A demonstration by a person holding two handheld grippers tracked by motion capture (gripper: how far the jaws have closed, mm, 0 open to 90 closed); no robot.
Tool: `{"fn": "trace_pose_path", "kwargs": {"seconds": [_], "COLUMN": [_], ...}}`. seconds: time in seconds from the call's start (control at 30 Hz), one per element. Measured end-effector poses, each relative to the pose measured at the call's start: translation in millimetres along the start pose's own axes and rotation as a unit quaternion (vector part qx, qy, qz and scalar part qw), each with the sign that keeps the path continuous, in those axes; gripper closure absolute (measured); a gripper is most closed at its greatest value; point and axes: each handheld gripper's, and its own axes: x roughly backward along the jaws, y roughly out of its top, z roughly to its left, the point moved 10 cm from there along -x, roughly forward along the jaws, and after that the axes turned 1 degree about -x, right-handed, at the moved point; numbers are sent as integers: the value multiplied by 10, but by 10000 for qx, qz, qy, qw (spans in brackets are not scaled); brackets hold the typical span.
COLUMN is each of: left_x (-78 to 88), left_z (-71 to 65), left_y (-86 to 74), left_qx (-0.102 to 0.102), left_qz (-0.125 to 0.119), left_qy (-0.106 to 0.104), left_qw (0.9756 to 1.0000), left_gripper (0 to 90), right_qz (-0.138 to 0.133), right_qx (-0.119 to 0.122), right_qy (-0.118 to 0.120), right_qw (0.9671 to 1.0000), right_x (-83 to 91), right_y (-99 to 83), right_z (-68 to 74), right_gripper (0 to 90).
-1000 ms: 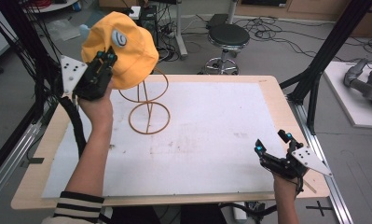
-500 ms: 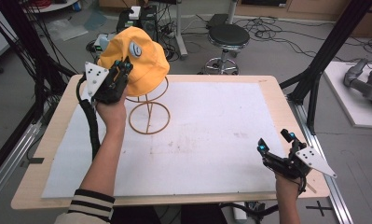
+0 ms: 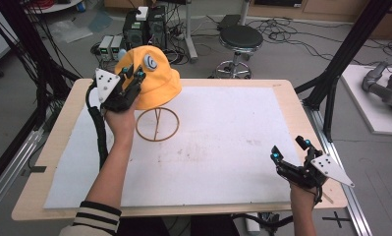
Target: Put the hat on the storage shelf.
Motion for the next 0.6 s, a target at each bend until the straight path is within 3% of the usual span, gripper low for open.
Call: {"fn": "trace_pose_path", "kwargs": {"seconds": [0.07,0.2,0.33,0.6], "left_x": [25,87,145,350], "left_z": [2,14,74,245], "left_y": [25,98,181,305], "left_qx": [41,-96,-29,-77], "left_qz": [-99,-268,-399,-571], "left_qy": [10,132,233,350], "left_qw": [9999,9995,9989,9977], "left_gripper": [608,443,303,215], "right_qz": [-10,-4,4,-55], "right_qx": [-11,-19,-27,1], "right_qy": [0,-3,24,35], "right_qw": [10000,10000,10000,10000], "right_x": [1,2,-3,-3], "right_y": [4,1,2,29], "right_z": [1,-3,18,29], "right_gripper": [107,107,107,107]}}
